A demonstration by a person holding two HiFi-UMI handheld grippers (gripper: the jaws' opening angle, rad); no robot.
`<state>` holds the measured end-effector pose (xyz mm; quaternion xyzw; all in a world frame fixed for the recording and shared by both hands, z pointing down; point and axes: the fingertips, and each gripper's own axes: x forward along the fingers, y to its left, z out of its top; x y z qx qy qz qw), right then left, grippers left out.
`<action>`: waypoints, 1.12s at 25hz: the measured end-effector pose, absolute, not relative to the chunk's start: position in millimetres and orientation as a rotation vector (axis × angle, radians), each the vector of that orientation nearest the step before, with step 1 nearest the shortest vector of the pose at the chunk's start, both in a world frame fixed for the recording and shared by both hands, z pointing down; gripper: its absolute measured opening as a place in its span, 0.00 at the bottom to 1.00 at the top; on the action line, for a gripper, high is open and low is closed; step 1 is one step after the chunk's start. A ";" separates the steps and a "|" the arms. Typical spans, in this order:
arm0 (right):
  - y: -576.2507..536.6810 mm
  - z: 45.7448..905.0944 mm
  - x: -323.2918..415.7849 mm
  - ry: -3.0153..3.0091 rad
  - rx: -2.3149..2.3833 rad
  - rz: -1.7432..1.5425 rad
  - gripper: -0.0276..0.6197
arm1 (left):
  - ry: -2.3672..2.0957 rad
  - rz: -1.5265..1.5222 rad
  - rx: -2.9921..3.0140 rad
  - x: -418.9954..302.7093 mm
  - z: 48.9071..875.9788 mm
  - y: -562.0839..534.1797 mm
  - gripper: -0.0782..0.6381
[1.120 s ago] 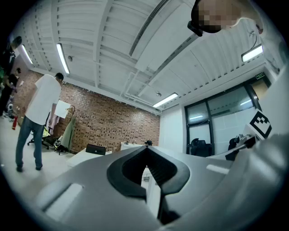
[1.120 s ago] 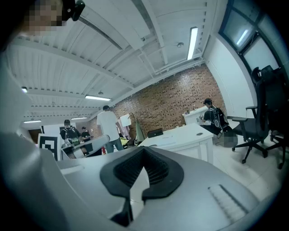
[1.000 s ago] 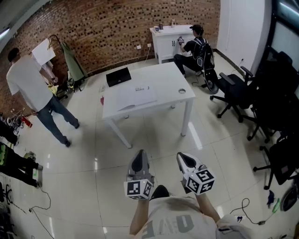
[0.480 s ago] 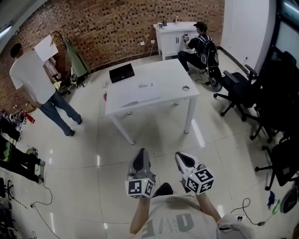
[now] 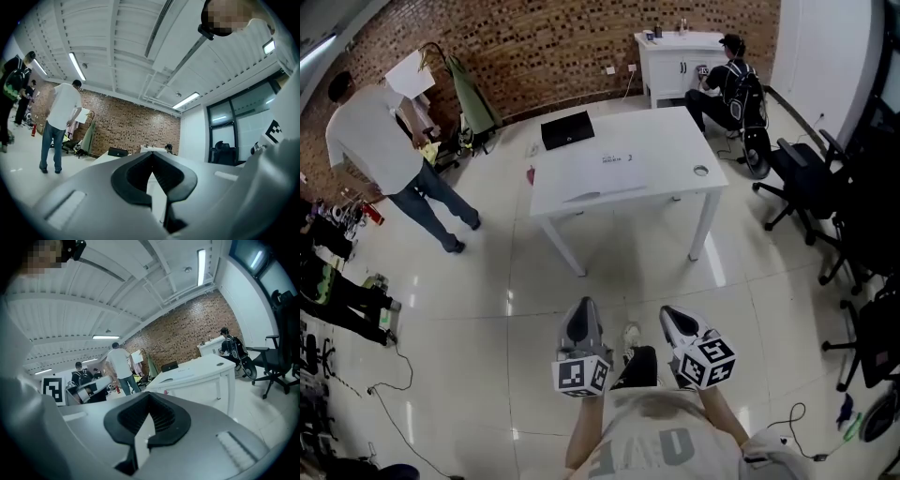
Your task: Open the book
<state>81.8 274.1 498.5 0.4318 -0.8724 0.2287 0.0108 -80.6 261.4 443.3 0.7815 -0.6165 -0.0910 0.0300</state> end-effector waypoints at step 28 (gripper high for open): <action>-108.6 480.1 -22.6 -2.649 1.479 0.599 0.05 | -1.695 -0.227 2.540 -149.0 453.2 -149.2 0.13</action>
